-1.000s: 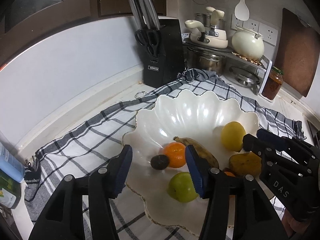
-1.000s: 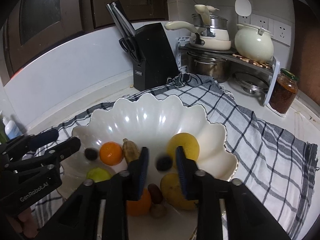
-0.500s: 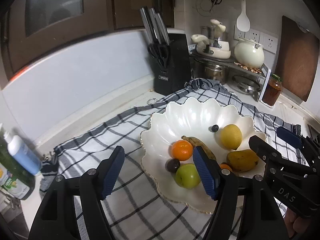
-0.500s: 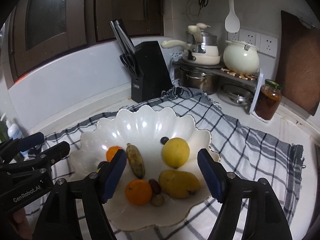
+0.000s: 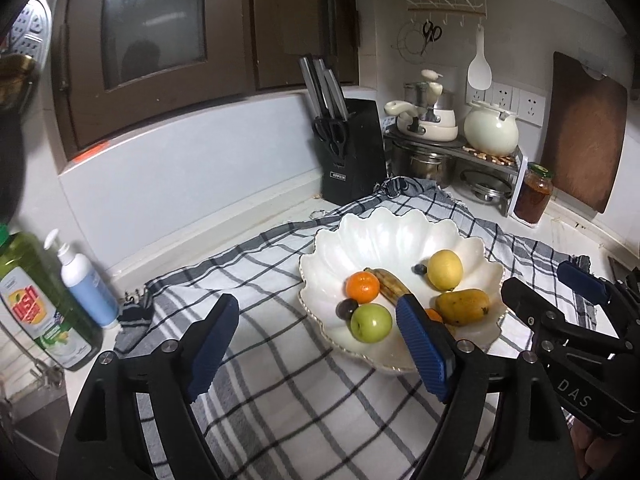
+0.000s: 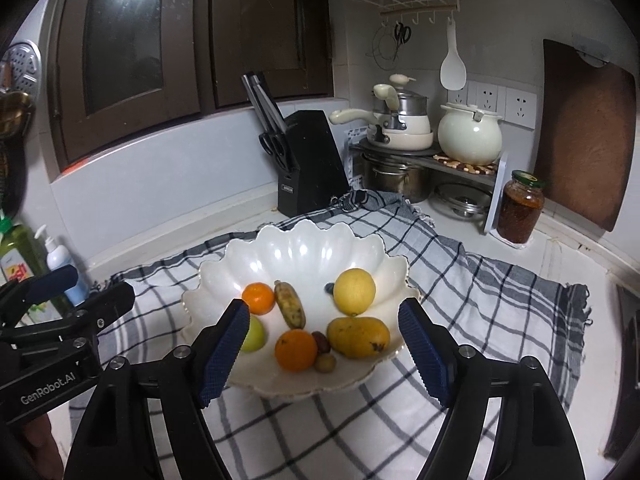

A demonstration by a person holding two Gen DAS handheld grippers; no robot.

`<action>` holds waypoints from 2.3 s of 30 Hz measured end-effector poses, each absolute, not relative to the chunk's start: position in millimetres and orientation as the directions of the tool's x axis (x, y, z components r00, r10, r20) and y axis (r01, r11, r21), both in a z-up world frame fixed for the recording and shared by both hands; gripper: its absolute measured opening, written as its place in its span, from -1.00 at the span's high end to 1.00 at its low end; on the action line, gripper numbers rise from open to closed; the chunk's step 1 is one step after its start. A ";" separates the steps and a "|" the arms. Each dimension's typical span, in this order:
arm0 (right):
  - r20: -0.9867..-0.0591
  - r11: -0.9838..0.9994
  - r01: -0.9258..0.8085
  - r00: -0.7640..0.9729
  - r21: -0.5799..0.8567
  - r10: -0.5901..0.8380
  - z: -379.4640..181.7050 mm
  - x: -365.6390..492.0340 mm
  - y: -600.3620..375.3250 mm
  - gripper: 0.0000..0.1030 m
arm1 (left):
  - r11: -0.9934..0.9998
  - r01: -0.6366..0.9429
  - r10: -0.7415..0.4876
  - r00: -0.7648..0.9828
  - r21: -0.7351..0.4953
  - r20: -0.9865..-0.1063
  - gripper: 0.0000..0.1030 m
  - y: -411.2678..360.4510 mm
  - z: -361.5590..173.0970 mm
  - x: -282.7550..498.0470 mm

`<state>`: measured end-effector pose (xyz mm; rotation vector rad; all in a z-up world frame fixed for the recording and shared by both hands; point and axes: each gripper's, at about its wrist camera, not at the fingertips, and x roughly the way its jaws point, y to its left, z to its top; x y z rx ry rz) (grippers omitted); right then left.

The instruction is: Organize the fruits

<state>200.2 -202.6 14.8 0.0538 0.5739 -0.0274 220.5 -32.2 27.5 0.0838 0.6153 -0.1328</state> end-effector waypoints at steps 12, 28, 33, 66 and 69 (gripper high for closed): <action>-0.503 0.998 0.039 0.864 0.056 -0.005 29.5 148.9 -202.8 -0.50 | 0.990 0.132 -0.084 0.839 0.053 -0.537 -0.65 -27.3 44.8 167.1; -0.474 0.997 0.033 0.880 0.063 0.000 33.9 98.1 -201.8 -0.57 | 0.995 0.092 -0.058 0.852 0.040 -0.520 -0.76 -20.4 46.7 113.4; -0.482 0.996 0.043 0.876 0.077 0.000 27.3 85.9 -205.4 -0.58 | 0.995 0.088 -0.051 0.849 0.045 -0.526 -0.84 -20.1 40.3 101.2; -0.516 0.998 0.051 0.856 0.044 -0.021 3.6 55.8 -203.4 -0.66 | 0.996 0.051 -0.005 0.847 0.071 -0.532 -0.92 -14.7 18.7 68.4; -0.515 0.998 0.051 0.857 0.042 -0.022 3.7 55.7 -203.2 -0.66 | 0.996 0.052 -0.006 0.846 0.070 -0.533 -0.92 -15.1 19.1 68.3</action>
